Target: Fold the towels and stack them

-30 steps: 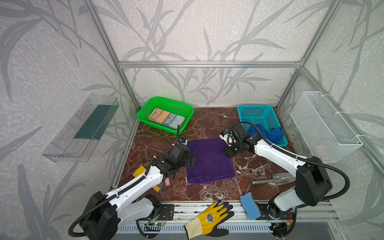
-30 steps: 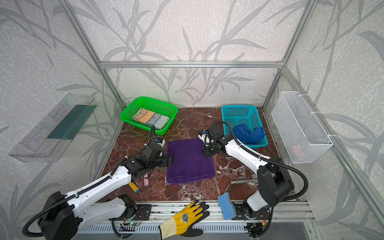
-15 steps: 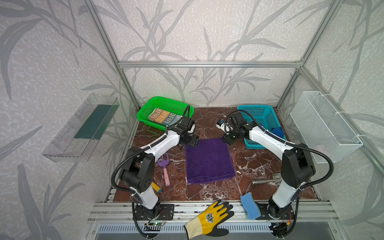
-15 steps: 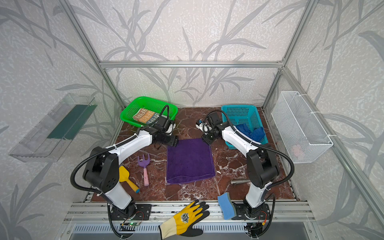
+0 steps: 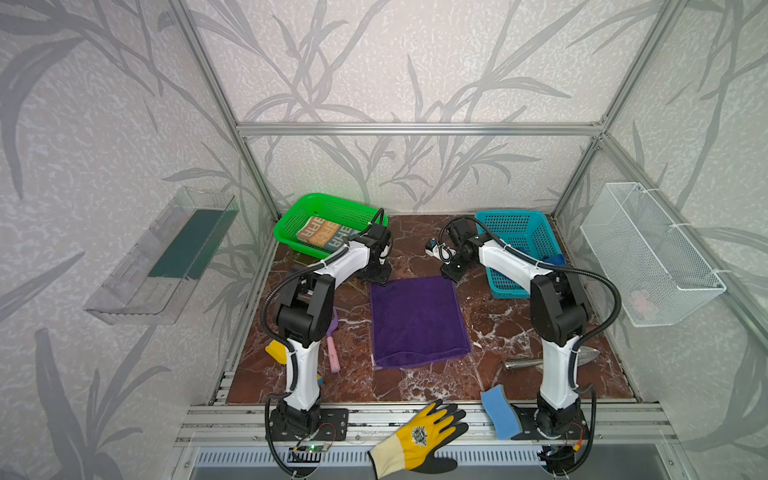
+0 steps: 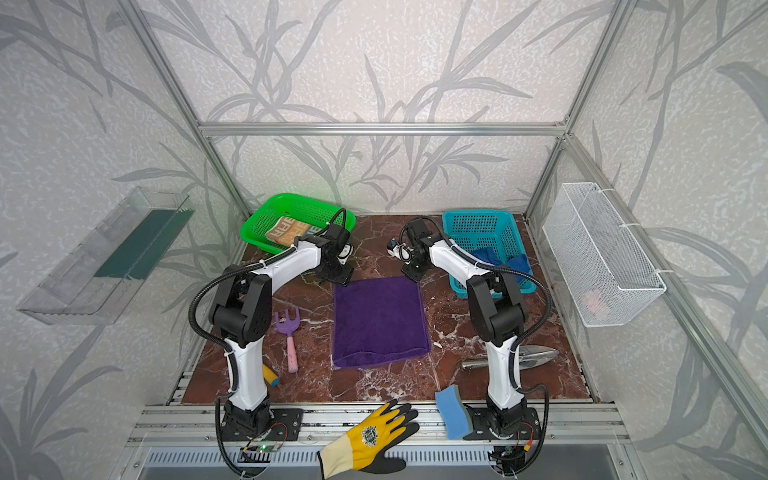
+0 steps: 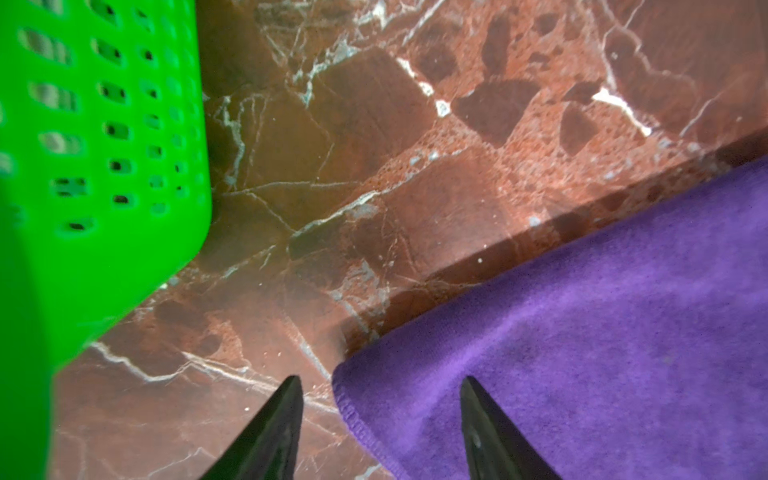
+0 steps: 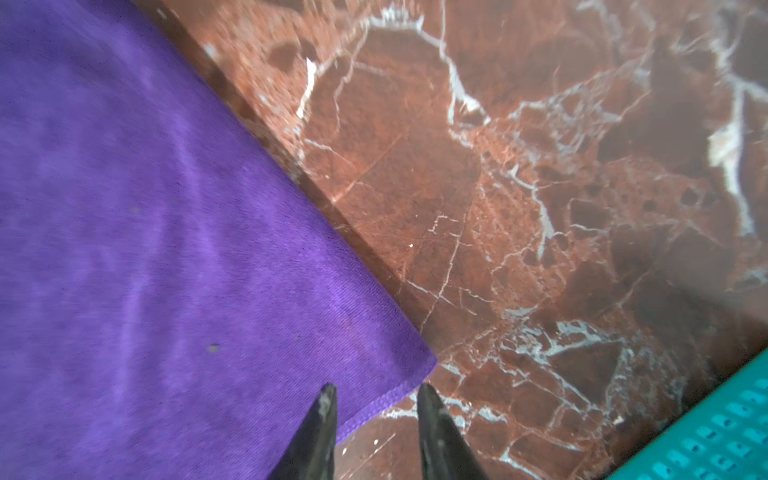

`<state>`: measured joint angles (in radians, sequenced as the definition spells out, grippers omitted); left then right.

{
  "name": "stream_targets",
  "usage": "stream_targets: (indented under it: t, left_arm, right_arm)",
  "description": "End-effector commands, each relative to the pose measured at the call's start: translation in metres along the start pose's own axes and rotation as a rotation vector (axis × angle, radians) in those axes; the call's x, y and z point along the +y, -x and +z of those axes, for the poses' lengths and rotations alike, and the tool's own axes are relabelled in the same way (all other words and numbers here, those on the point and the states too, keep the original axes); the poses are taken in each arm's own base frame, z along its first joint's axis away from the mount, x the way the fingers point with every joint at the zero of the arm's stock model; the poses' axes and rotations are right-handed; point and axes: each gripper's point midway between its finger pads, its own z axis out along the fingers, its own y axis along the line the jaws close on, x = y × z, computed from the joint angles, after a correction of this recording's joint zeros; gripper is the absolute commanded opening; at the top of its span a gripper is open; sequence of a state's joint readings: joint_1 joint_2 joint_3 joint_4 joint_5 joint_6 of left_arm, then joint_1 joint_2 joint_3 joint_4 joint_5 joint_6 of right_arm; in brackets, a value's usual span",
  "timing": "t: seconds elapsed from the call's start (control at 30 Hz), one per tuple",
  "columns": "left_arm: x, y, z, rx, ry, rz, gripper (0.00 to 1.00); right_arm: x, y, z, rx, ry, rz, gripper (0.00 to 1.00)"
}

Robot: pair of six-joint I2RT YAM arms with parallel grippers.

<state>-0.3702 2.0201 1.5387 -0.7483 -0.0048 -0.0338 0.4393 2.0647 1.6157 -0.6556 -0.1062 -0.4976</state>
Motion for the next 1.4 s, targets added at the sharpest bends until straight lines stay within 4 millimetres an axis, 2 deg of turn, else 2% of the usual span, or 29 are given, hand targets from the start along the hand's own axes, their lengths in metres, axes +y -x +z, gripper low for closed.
stream_targets:
  t: [0.0,0.27,0.9,1.07,1.27,1.37]
  left_arm:
    - [0.007,-0.006,0.003,0.046,0.036,0.062,0.59]
    - [0.010,-0.011,0.020,0.085,0.056,0.091,0.51]
    - [0.013,-0.019,0.035,0.122,0.080,0.118,0.49]
    - [0.012,-0.019,0.035,0.122,0.073,0.118,0.49]
    - [0.011,-0.016,0.032,0.113,0.067,0.125,0.49]
    - [0.011,-0.015,0.032,0.112,0.065,0.127,0.49]
  right_arm:
    - [-0.008,-0.008,0.008,0.057,-0.017,-0.025,0.34]
    - [-0.017,-0.008,0.018,0.068,-0.023,-0.029,0.34]
    - [-0.025,-0.020,0.044,0.165,-0.014,-0.073,0.33]
    - [-0.022,-0.026,0.050,0.194,0.010,-0.086,0.24]
    - [-0.015,-0.035,0.052,0.225,0.043,-0.097,0.00]
    - [-0.018,-0.037,0.049,0.230,0.034,-0.094,0.00]
